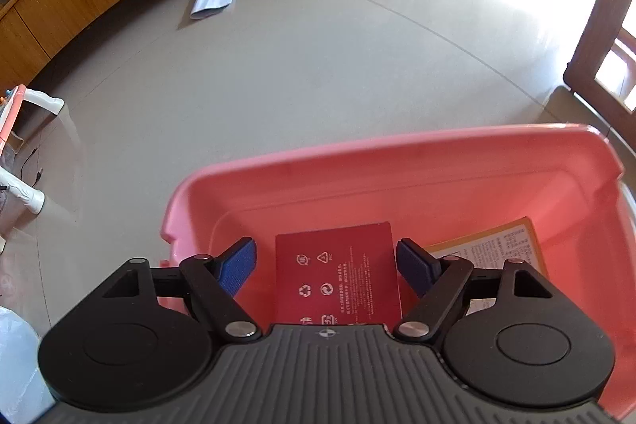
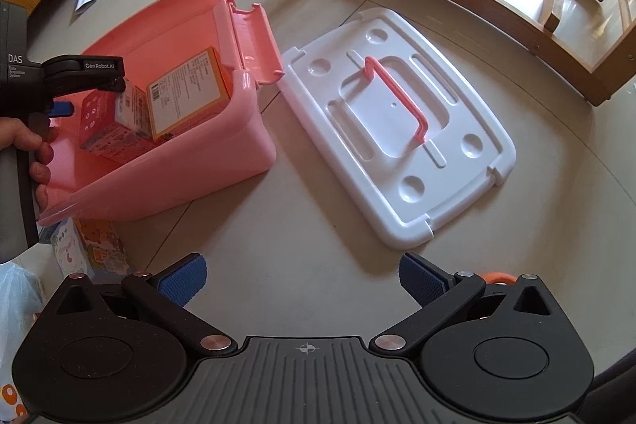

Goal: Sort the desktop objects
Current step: 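Lower the red box into the bin beside the orange box and release, then move the right gripper down toward the flat red card on the floor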

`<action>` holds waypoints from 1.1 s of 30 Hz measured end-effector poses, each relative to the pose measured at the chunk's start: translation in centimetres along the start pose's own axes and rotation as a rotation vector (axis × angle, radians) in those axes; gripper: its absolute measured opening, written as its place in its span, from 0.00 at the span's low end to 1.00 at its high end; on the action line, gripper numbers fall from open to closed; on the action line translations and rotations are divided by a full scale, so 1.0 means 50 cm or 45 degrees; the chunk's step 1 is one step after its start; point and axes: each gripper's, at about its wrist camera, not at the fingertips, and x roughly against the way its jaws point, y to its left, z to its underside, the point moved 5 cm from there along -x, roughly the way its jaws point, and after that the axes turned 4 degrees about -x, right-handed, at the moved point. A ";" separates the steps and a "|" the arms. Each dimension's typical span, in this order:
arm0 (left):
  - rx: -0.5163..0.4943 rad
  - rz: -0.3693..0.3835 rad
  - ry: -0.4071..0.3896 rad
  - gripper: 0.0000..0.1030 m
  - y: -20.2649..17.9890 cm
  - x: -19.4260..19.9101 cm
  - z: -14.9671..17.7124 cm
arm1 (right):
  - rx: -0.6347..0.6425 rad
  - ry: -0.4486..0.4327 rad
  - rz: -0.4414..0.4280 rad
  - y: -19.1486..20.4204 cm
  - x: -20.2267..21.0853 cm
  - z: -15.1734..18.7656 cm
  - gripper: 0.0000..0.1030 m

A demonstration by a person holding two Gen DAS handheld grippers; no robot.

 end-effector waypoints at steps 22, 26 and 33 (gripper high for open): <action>0.078 -0.047 -0.074 0.92 0.194 0.232 0.100 | 0.574 -0.145 -0.226 0.203 0.081 0.116 1.00; 0.115 -0.064 -0.067 0.92 0.217 0.279 0.156 | 0.686 -0.135 -0.217 0.227 0.078 0.158 1.00; 0.201 -0.067 0.016 0.94 0.267 0.298 0.262 | 0.940 -0.021 -0.311 0.293 0.054 0.265 0.97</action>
